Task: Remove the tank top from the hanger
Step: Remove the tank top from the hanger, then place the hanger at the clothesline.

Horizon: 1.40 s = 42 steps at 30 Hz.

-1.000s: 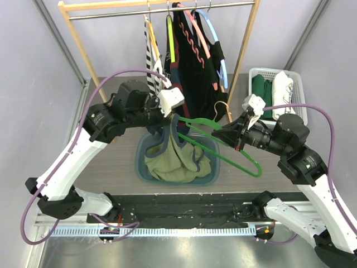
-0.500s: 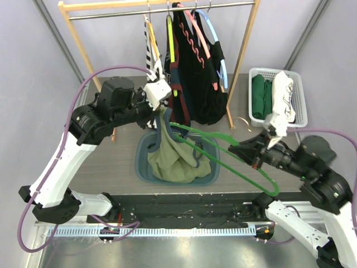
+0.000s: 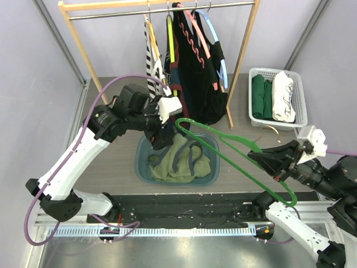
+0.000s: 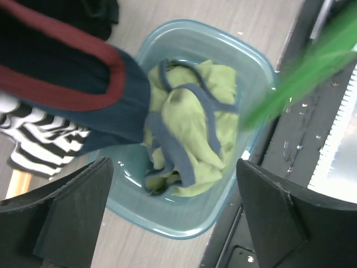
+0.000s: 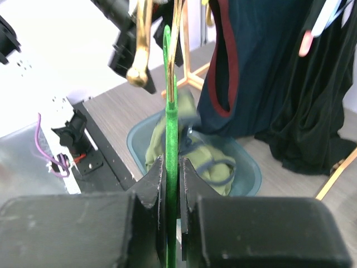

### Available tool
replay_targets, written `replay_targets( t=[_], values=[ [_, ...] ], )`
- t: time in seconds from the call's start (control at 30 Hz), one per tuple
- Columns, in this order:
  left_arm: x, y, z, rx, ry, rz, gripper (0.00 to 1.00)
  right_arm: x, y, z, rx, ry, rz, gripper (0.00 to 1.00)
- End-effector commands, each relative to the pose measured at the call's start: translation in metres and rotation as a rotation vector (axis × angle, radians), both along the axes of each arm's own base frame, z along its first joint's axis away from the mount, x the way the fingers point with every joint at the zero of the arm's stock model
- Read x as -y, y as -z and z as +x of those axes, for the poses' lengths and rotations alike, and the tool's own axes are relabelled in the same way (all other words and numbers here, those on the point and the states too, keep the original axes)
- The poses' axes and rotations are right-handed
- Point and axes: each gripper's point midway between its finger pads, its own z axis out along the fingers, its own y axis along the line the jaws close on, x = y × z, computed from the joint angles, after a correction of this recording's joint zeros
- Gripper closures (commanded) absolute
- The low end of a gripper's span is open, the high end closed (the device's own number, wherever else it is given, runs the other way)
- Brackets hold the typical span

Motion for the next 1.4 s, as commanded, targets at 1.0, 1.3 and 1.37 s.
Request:
replay_targets(
  t=[1.0,1.3,1.37],
  values=[
    [0.015,-0.053,-0.109,-0.135,0.548,-0.223,0.05,-0.103,0.019,0.041,-0.049,-0.474,-0.085,0.99],
    [0.025,-0.059,-0.1,-0.142,0.535,-0.241,0.68,-0.104,0.019,0.042,-0.039,-0.476,-0.07,0.99],
    [0.026,-0.059,-0.097,-0.14,0.52,-0.237,0.81,-0.104,0.019,0.042,-0.035,-0.475,-0.068,0.99]
  ],
)
